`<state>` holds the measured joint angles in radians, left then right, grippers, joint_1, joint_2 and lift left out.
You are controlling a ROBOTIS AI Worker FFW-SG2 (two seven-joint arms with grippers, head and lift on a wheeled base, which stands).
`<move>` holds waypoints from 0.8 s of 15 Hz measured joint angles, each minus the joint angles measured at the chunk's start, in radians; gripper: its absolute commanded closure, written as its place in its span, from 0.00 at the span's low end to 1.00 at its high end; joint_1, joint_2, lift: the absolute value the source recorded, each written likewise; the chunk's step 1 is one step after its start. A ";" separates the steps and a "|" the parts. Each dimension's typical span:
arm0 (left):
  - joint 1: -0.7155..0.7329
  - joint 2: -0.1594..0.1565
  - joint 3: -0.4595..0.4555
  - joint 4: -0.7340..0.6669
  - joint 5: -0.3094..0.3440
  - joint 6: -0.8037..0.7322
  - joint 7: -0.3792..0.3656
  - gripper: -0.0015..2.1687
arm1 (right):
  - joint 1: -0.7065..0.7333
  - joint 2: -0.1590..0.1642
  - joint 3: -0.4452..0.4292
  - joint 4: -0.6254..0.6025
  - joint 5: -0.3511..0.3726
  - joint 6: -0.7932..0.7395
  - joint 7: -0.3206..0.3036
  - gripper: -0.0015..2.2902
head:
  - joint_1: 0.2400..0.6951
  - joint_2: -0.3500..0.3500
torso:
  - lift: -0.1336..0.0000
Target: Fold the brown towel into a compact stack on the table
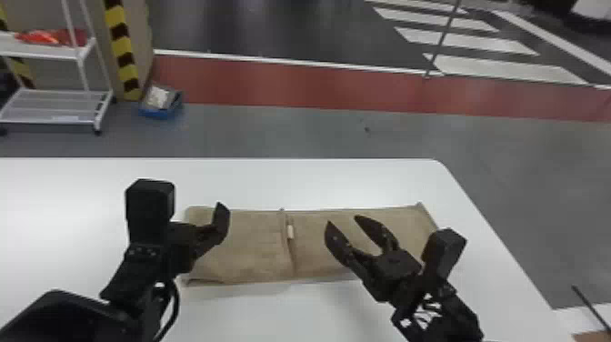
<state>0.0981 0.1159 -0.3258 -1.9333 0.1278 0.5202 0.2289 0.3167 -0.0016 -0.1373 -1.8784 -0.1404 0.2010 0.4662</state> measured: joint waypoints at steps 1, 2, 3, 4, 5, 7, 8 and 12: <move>0.023 0.017 0.030 -0.010 0.005 -0.019 -0.004 0.02 | -0.009 0.000 0.031 0.015 0.020 0.004 -0.019 0.13 | 1.00 0.39 | 0.07; 0.048 0.033 0.059 -0.019 0.016 -0.041 -0.011 0.02 | -0.021 0.000 0.066 0.038 0.039 0.008 -0.031 0.13 | 1.00 0.43 | 0.07; 0.065 0.044 0.078 -0.023 0.027 -0.059 -0.015 0.02 | -0.033 0.000 0.093 0.060 0.048 0.011 -0.039 0.13 | 1.00 0.47 | 0.07; 0.081 0.053 0.093 -0.023 0.039 -0.080 -0.020 0.02 | -0.046 0.000 0.122 0.087 0.056 0.012 -0.055 0.13 | 1.00 0.50 | 0.07; 0.093 0.060 0.101 -0.023 0.046 -0.099 -0.021 0.02 | -0.059 0.000 0.149 0.111 0.067 0.013 -0.070 0.18 | 1.00 0.55 | 0.07; 0.104 0.068 0.105 -0.018 0.053 -0.115 -0.025 0.02 | -0.087 0.000 0.191 0.150 0.094 0.023 -0.092 0.18 | 1.00 0.58 | 0.07; 0.106 0.070 0.105 -0.016 0.054 -0.119 -0.026 0.02 | -0.099 0.000 0.206 0.164 0.110 0.029 -0.102 0.18 | 1.00 0.59 | 0.07; 0.114 0.081 0.112 -0.013 0.070 -0.150 -0.036 0.02 | -0.122 0.000 0.258 0.184 0.173 0.052 -0.137 0.21 | 1.00 0.62 | 0.07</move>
<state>0.2125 0.1973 -0.2140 -1.9465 0.1978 0.3706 0.1932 0.1945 -0.0016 0.1208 -1.6945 0.0331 0.2528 0.3293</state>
